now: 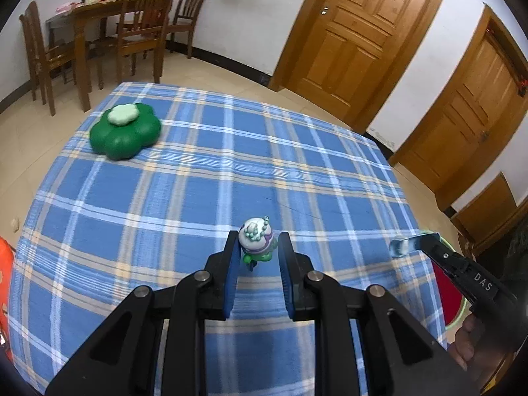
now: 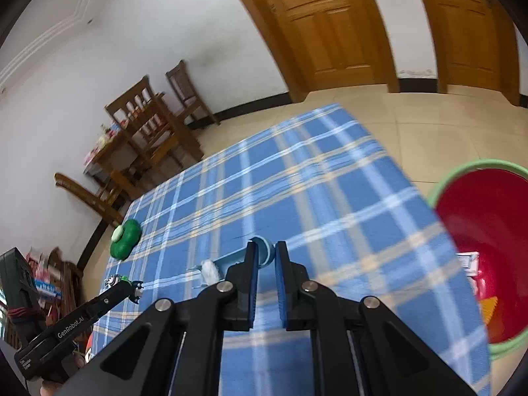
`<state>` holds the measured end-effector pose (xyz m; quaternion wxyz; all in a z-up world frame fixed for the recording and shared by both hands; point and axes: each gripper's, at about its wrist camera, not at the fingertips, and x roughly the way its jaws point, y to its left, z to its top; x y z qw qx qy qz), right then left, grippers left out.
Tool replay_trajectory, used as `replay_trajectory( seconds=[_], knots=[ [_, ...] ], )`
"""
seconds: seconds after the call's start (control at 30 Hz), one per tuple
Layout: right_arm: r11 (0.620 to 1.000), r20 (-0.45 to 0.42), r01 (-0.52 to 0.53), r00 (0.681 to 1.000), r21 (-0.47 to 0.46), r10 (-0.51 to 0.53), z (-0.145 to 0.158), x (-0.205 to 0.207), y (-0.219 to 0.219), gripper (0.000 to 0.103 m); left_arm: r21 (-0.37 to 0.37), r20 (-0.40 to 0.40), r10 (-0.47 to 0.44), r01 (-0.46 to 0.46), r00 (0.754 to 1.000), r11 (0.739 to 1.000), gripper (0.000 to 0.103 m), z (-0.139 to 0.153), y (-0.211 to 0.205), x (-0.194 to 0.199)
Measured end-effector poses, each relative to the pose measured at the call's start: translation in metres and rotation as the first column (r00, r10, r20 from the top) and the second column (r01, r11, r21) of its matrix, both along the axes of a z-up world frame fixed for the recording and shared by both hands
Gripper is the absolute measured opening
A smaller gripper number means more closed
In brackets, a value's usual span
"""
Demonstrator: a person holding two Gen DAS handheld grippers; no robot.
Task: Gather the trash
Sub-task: 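Carry the figurine and blue slide over the red bucket with both tools, then open both tools to drop the figurine and slide into the bucket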
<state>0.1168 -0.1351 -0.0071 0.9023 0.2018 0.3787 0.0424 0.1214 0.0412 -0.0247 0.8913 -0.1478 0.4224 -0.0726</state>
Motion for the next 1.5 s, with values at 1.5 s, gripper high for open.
replay_trajectory(
  seconds=[1.5],
  knots=[
    [0.863,-0.097,0.505,0.860,0.027,-0.501,-0.034,-0.137,-0.225,0.021,0.063,-0.044,-0.553,0.555,0.832,0.830,0.023,0.015,-0.252,-0.016]
  ],
)
